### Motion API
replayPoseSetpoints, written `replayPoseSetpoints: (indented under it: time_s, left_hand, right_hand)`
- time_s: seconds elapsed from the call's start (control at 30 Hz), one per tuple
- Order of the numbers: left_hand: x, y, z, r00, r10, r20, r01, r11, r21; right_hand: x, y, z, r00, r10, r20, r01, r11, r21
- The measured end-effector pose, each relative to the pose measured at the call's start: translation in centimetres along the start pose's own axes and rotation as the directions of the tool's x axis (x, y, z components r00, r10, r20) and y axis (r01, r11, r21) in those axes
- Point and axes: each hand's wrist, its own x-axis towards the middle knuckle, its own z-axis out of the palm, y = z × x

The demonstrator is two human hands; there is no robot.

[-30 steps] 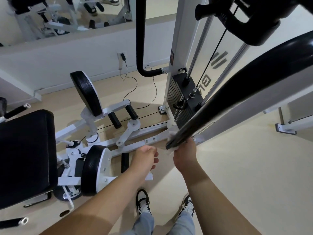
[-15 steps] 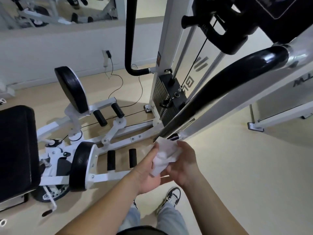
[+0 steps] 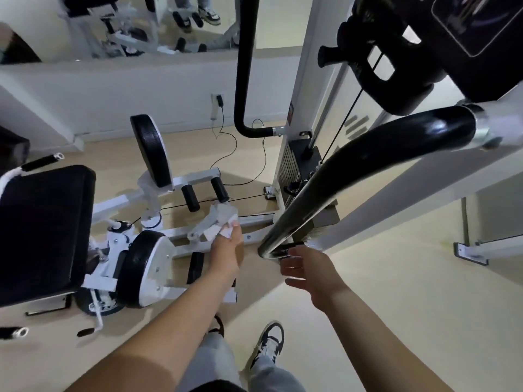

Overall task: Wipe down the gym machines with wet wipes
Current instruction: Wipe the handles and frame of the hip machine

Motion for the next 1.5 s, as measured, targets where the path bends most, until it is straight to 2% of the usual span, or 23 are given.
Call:
replayPoseSetpoints:
  time_s: [0.07, 0.13, 0.2, 0.27, 0.43, 0.53, 0.6, 0.7, 0.83, 0.97, 1.03, 1.13, 1.23, 1.3, 1.33, 1.4, 1.5]
  left_hand:
    - [0.0, -0.1, 2.6, 0.987, 0.006, 0.159, -0.006, 1.000, 0.003]
    - [-0.8, -0.5, 4.8, 0.954, -0.045, 0.297, 0.079, 0.992, -0.102]
    - [-1.8, -0.7, 5.8, 0.949, -0.050, 0.312, 0.125, 0.966, -0.225]
    - [-2.4, -0.9, 6.0, 0.951, -0.023, 0.310, 0.109, 0.958, -0.264]
    - [1.1, -2.1, 5.4, 0.900, 0.026, 0.434, 0.061, 0.981, -0.185]
    - [2.0, -1.3, 5.5, 0.904, 0.032, 0.426, 0.050, 0.982, -0.180]
    - [-0.3, 1.3, 5.2, 0.923, 0.051, 0.382, 0.044, 0.971, -0.235]
    - [-3.8, 4.4, 5.4, 0.926, 0.127, 0.354, -0.041, 0.970, -0.241]
    - [-4.1, 2.4, 5.0, 0.939, 0.177, 0.294, -0.084, 0.949, -0.303]
    - [-1.4, -1.6, 5.3, 0.939, 0.053, 0.340, 0.024, 0.976, -0.218]
    - [-1.6, -0.7, 5.6, 0.949, -0.024, 0.315, 0.110, 0.960, -0.259]
    - [-4.8, 2.0, 5.9, 0.958, -0.049, 0.283, 0.151, 0.925, -0.350]
    - [-8.8, 2.4, 6.7, 0.967, 0.110, 0.231, 0.015, 0.876, -0.481]
    - [-8.5, 1.1, 7.4, 0.964, 0.135, 0.228, -0.007, 0.873, -0.488]
    - [-7.3, 0.0, 7.5, 0.965, 0.103, 0.239, 0.018, 0.889, -0.457]
    - [-4.3, -1.6, 7.2, 0.969, -0.069, 0.238, 0.164, 0.900, -0.403]
    - [-2.5, -2.3, 6.6, 0.926, -0.302, 0.226, 0.373, 0.826, -0.423]
  right_hand:
    - [0.5, -0.3, -0.4, 1.000, 0.000, 0.029, 0.000, 1.000, -0.001]
    - [0.8, -0.4, -0.9, 1.000, 0.007, 0.019, -0.007, 1.000, 0.022]
    - [1.2, -0.7, -1.3, 1.000, 0.009, 0.000, -0.009, 0.999, 0.051]
    - [1.6, -1.2, -1.2, 1.000, -0.003, -0.015, 0.003, 0.999, 0.052]
    - [2.9, -1.3, -0.4, 0.999, -0.006, -0.032, 0.008, 0.998, 0.067]
    - [2.5, -0.7, -0.7, 0.998, 0.002, -0.062, 0.003, 0.996, 0.089]
    - [1.8, -0.4, -1.0, 0.998, 0.007, -0.068, 0.001, 0.992, 0.129]
    - [1.1, -0.8, -0.9, 0.996, 0.014, -0.087, 0.004, 0.980, 0.201]
    - [1.1, -1.7, -0.8, 0.994, -0.006, -0.107, 0.026, 0.983, 0.183]
    - [1.4, -1.8, -0.6, 0.994, -0.003, -0.105, 0.015, 0.993, 0.116]
    - [1.6, -2.0, -0.4, 0.996, -0.001, -0.093, 0.009, 0.997, 0.081]
    - [1.7, -2.4, -0.4, 0.997, -0.007, -0.076, 0.014, 0.996, 0.087]
    - [1.4, -2.6, -0.5, 0.998, -0.038, -0.056, 0.042, 0.996, 0.078]
    - [1.3, -2.5, -0.6, 0.995, -0.037, -0.089, 0.045, 0.995, 0.092]
    - [1.2, -2.5, -0.7, 0.994, -0.028, -0.104, 0.039, 0.994, 0.106]
    - [1.2, -2.3, -0.9, 0.993, -0.013, -0.121, 0.027, 0.993, 0.118]
    - [0.7, -2.0, -1.1, 0.996, -0.002, -0.085, 0.009, 0.996, 0.090]
